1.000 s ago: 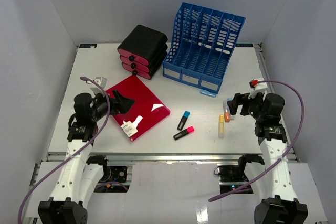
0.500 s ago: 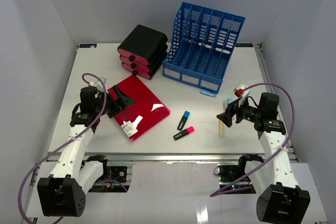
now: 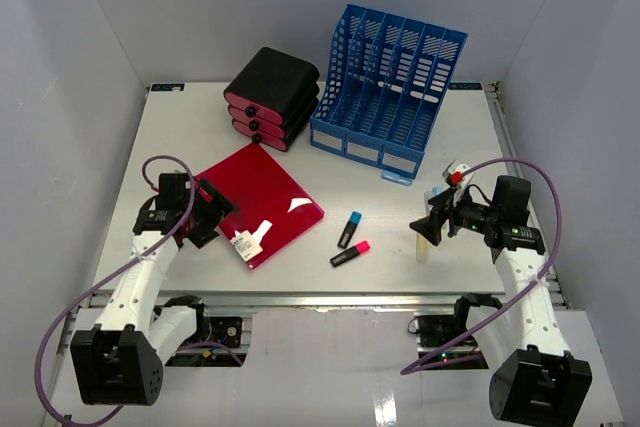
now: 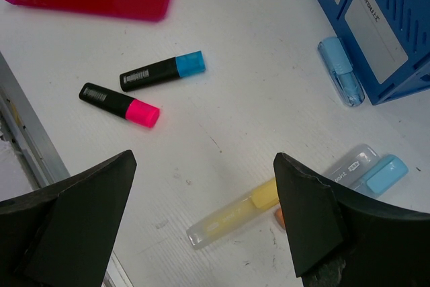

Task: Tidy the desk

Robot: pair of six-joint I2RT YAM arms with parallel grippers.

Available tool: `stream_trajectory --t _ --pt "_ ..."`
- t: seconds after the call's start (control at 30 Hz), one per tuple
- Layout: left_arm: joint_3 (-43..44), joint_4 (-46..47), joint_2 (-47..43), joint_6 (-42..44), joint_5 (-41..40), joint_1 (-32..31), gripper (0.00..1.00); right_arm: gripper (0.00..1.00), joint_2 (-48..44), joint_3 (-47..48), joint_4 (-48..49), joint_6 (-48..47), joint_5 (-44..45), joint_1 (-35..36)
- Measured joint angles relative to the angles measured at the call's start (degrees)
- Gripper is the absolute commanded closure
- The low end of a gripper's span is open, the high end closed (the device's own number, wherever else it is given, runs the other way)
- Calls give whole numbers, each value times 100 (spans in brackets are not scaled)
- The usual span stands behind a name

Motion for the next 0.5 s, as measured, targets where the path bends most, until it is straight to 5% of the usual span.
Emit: stream_trajectory --t 0.5 --pt "-654 441 988 -616 -511 0 17 10 4 8 -4 -8 -20 0"
